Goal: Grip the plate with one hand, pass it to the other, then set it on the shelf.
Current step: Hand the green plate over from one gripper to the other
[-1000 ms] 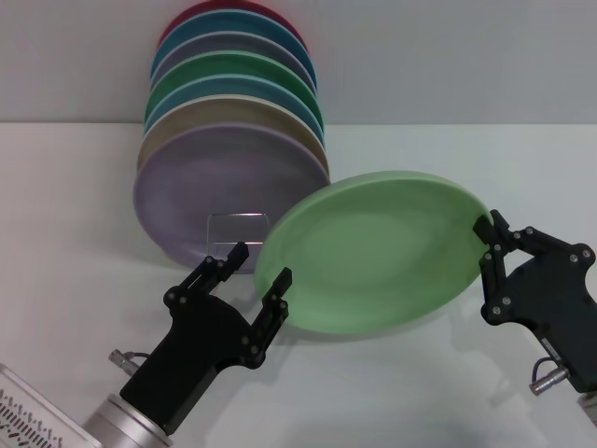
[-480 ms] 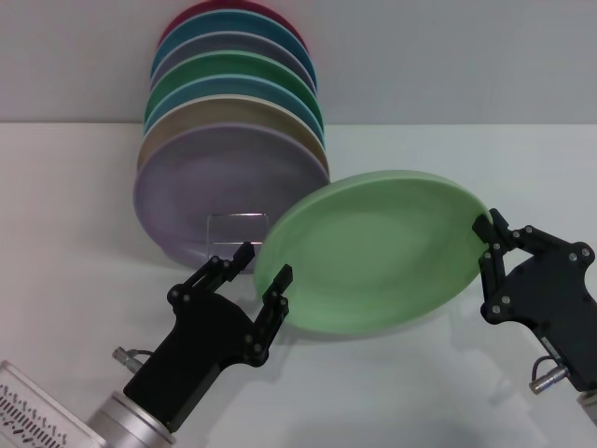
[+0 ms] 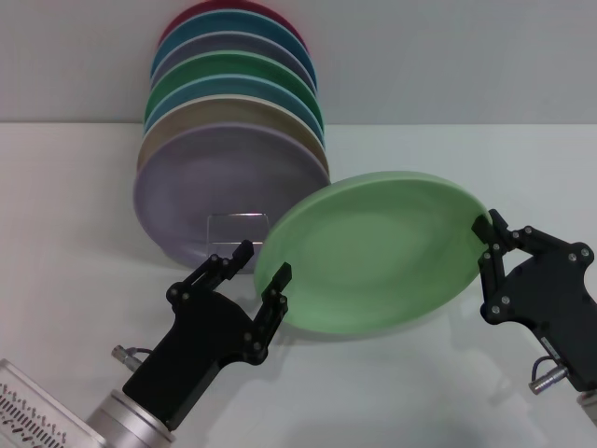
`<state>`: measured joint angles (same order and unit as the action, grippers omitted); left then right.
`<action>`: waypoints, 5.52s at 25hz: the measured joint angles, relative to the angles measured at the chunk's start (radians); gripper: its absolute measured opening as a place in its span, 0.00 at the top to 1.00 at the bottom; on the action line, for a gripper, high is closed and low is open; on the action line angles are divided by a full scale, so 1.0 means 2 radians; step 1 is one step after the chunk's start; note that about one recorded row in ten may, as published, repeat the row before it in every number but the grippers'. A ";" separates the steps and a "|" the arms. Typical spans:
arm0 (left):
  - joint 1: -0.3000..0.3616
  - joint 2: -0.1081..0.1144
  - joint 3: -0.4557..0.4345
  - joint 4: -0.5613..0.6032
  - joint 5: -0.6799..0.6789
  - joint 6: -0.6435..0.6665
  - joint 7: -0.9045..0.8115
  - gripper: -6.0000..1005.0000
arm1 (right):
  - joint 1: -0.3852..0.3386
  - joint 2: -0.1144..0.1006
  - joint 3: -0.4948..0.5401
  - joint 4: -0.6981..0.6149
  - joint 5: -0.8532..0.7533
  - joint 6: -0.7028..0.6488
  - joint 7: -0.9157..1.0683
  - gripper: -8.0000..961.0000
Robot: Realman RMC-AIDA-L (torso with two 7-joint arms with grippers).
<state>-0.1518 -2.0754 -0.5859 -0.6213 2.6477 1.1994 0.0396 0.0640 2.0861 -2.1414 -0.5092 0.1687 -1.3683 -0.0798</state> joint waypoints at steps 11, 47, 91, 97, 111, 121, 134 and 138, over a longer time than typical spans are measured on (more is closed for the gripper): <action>0.000 0.000 0.000 0.000 0.000 0.000 0.001 0.55 | 0.001 0.000 0.000 0.000 0.000 0.000 0.000 0.97; -0.005 0.000 0.000 0.002 0.000 0.000 0.002 0.77 | 0.002 0.001 0.000 0.000 0.000 0.000 0.000 0.98; -0.027 0.000 -0.003 0.000 0.000 -0.027 0.002 0.81 | -0.009 0.003 -0.184 0.004 0.249 -0.045 -0.061 0.98; -0.027 0.000 -0.004 -0.001 0.000 -0.027 0.002 0.81 | -0.010 0.003 -0.191 0.001 0.253 -0.045 -0.062 0.98; -0.024 0.002 -0.009 -0.001 -0.001 -0.024 0.002 0.87 | -0.008 0.003 -0.194 0.000 0.254 -0.043 -0.064 0.98; -0.026 0.002 -0.008 0.000 -0.002 -0.023 -0.002 0.95 | -0.002 0.003 -0.199 -0.001 0.254 -0.039 -0.065 0.98; -0.027 0.001 -0.015 0.001 0.002 -0.026 -0.022 0.71 | -0.001 0.003 -0.203 0.000 0.252 -0.037 -0.063 0.98; -0.026 0.002 -0.023 0.005 0.002 -0.026 -0.033 0.62 | -0.002 0.003 -0.203 0.002 0.255 -0.037 -0.061 0.98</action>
<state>-0.2037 -2.0721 -0.6317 -0.6123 2.6518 1.1473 -0.0262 0.0608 2.0930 -2.5479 -0.5062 0.6780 -1.4423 -0.2022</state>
